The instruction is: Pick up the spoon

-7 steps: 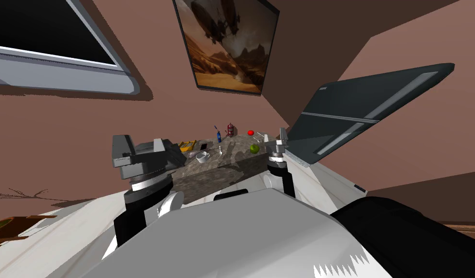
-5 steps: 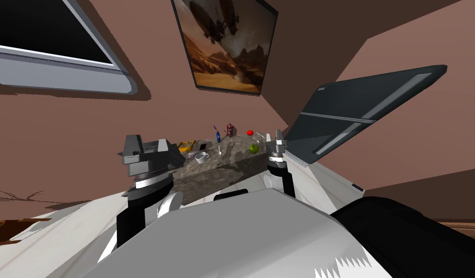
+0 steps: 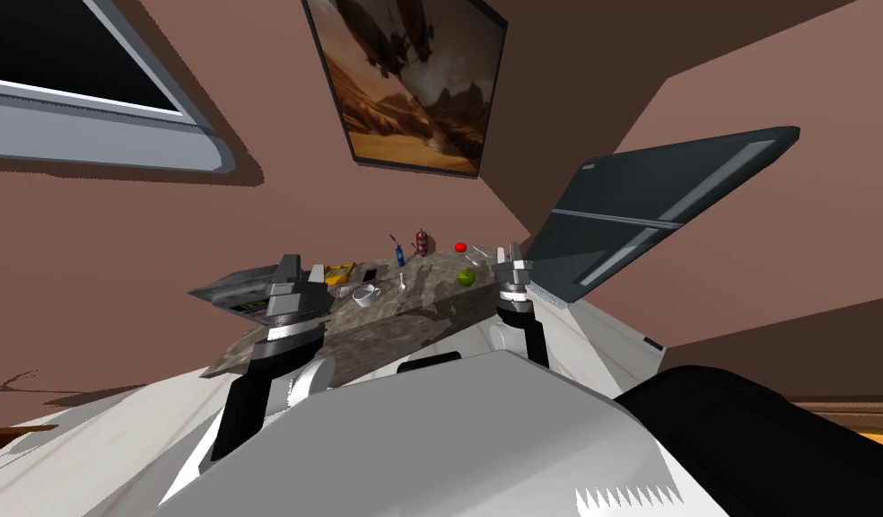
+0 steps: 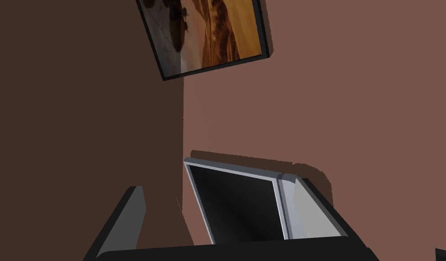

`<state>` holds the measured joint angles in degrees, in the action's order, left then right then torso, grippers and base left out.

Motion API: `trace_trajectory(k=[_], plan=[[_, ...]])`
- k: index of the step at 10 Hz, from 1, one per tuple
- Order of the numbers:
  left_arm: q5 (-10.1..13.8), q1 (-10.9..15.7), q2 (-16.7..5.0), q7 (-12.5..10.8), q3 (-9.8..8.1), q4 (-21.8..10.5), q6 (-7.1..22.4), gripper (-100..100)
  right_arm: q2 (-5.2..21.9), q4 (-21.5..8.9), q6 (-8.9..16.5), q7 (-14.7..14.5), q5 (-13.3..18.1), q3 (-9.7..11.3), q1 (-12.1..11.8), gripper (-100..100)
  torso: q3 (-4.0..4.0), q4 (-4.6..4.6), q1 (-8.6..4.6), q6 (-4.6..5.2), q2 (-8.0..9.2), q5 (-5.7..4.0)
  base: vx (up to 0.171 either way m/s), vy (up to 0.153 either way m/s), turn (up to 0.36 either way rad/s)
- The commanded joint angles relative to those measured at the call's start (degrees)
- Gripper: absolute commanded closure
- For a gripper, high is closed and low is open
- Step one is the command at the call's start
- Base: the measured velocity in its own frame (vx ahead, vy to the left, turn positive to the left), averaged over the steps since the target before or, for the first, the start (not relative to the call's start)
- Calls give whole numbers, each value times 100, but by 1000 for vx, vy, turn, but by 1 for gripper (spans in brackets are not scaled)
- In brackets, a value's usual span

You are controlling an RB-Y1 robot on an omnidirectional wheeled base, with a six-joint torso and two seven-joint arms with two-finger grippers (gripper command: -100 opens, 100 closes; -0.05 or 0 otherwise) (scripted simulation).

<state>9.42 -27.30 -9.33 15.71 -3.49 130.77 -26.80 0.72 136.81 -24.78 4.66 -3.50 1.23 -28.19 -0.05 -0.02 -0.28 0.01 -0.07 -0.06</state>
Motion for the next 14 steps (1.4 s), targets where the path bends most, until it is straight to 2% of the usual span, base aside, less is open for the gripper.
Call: trace_trajectory(k=[1,5,6,8,9,10,11,12,13,14], plan=[[112,52,-167,220,-46,-143,286,-100,0,0,0,0,0,0,0,0,0,0,0,0,0,0,17,-79,-65],[423,205,-557,814,-166,-560,1019,-100,0,0,0,0,0,0,0,0,-2,-1,-9,0,-3,-2,25,-94,-72],[423,205,-557,814,-166,-560,1083,-100,0,0,0,0,0,0,0,0,-1,0,-9,0,-2,-3,18,-60,-11],[594,290,-747,1141,-232,-795,1450,-100,0,0,0,0,0,0,0,0,1,0,7,-1,2,1,22,-67,-65],[594,290,-747,1141,-232,-795,1518,-100,0,0,0,0,0,0,0,0,-1,0,0,-1,-2,0,24,-60,-21],[682,335,-844,1310,-266,-919,1672,-100,0,0,0,0,0,0,0,0,0,0,5,-2,-1,0,17,-69,-51],[682,335,-844,1310,-266,-919,1745,-100,0,0,0,0,0,0,0,0,0,0,3,-1,1,0,13,-52,-21],[772,381,-942,1482,-300,-1049,1951,-100,0,0,0,0,0,0,0,0,2,1,8,-2,3,0,18,-58,-63],[772,381,-942,1482,-300,-1049,1978,-100,0,0,0,0,0,0,0,0,1,1,7,-1,2,1,18,-46,-26],[864,429,-1043,1658,-336,-1185,2215,-100,0,0,0,0,0,-1,0,0,1,1,11,-2,2,1,21,-59,-64]])
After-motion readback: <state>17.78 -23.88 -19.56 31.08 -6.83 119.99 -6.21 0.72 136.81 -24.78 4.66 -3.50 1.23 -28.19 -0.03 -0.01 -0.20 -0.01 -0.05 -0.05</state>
